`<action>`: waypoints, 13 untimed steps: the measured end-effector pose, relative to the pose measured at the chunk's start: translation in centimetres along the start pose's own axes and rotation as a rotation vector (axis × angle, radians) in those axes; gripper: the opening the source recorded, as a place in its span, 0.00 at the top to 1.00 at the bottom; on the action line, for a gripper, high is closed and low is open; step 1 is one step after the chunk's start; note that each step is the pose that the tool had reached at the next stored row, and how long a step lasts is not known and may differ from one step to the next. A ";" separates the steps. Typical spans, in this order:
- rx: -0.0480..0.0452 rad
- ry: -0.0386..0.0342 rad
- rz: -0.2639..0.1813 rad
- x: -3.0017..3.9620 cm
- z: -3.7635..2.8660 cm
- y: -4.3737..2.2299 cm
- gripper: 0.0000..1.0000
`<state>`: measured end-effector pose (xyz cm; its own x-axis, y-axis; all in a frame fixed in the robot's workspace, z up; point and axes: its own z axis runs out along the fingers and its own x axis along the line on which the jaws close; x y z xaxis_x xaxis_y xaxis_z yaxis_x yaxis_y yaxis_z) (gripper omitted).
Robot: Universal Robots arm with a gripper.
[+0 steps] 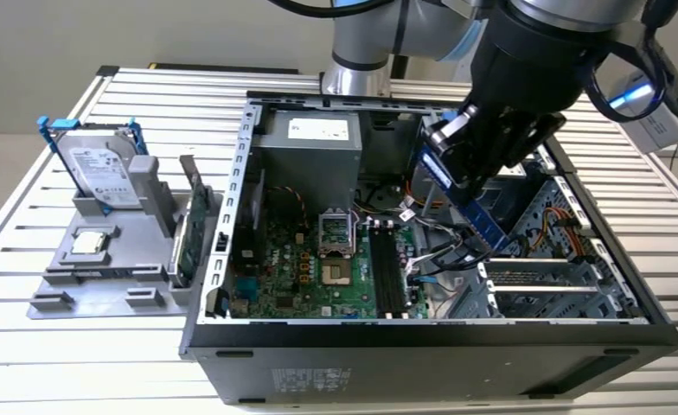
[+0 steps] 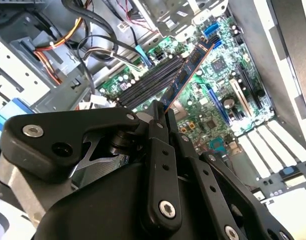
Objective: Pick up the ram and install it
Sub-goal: 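Insert the ram into the slot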
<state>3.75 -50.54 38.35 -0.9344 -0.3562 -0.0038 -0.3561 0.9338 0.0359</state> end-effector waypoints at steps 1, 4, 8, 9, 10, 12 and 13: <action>0.0000 -0.0004 0.009 0.00 0.00 0.00 1.00; 0.0001 -0.0013 0.037 0.00 0.00 0.00 1.00; 0.0002 -0.0027 0.074 0.00 0.01 0.00 1.00; 0.0003 -0.0030 0.083 0.00 0.01 0.00 1.00; 0.0003 -0.0033 0.092 0.00 0.01 0.00 1.00; 0.0004 -0.0040 0.109 0.00 0.01 0.00 1.00; 0.0004 -0.0043 0.118 0.00 0.01 0.00 1.00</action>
<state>3.75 -50.54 38.34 -0.9698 -0.2439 -0.0038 -0.2439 0.9691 0.0359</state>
